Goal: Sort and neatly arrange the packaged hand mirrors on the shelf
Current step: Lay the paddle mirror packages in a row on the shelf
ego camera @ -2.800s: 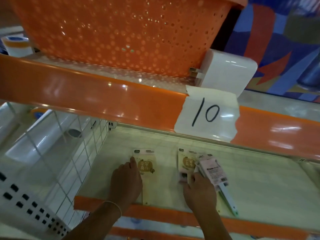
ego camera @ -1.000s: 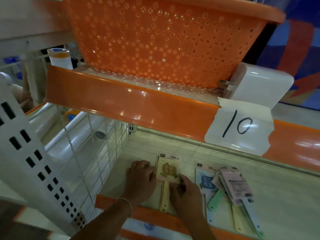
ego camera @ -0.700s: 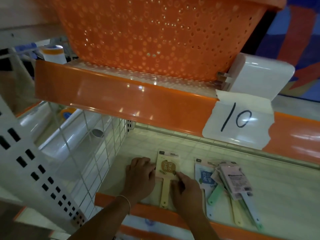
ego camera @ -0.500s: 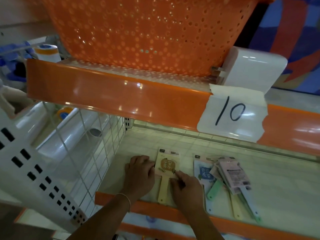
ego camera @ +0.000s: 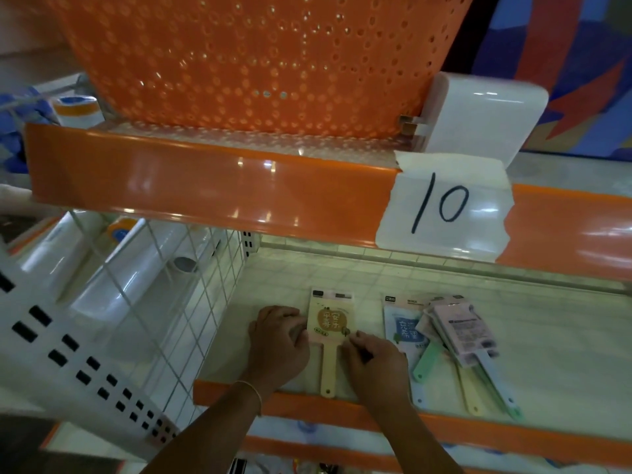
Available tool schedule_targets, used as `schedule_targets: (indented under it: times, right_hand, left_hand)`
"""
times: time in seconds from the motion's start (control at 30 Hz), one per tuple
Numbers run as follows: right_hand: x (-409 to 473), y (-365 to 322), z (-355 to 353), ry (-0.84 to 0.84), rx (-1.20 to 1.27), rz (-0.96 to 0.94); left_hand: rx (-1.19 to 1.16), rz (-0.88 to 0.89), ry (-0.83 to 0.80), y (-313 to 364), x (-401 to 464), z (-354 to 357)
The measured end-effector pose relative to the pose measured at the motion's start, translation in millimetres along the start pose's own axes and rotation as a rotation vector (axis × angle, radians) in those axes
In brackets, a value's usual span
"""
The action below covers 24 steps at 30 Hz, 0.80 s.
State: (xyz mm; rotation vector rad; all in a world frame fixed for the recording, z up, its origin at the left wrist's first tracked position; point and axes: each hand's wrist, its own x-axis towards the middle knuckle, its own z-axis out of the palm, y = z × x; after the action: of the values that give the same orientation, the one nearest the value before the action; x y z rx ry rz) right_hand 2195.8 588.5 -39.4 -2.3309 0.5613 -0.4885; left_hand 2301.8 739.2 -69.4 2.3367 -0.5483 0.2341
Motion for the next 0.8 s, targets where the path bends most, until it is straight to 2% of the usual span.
schedule_targets:
  times: [0.1, 0.33, 0.6, 0.8]
  right_hand:
    - [0, -2, -2, -0.023, 0.019, 0.035]
    - [0, -2, -4, -0.032, 0.056, -0.043]
    - [0, 0, -3, -0.079, -0.009, -0.07]
    - [-2, -5, -5, -0.028, 0.022, -0.067]
  left_hand:
    - [-0.01, -0.015, -0.014, -1, 0, 0]
    - [-0.031, -0.013, -0.004, 1, 0, -2]
    - [-0.059, -0.044, -0.01, 3, -1, -6]
    - [-0.042, -0.091, -0.029, 10, -2, -10]
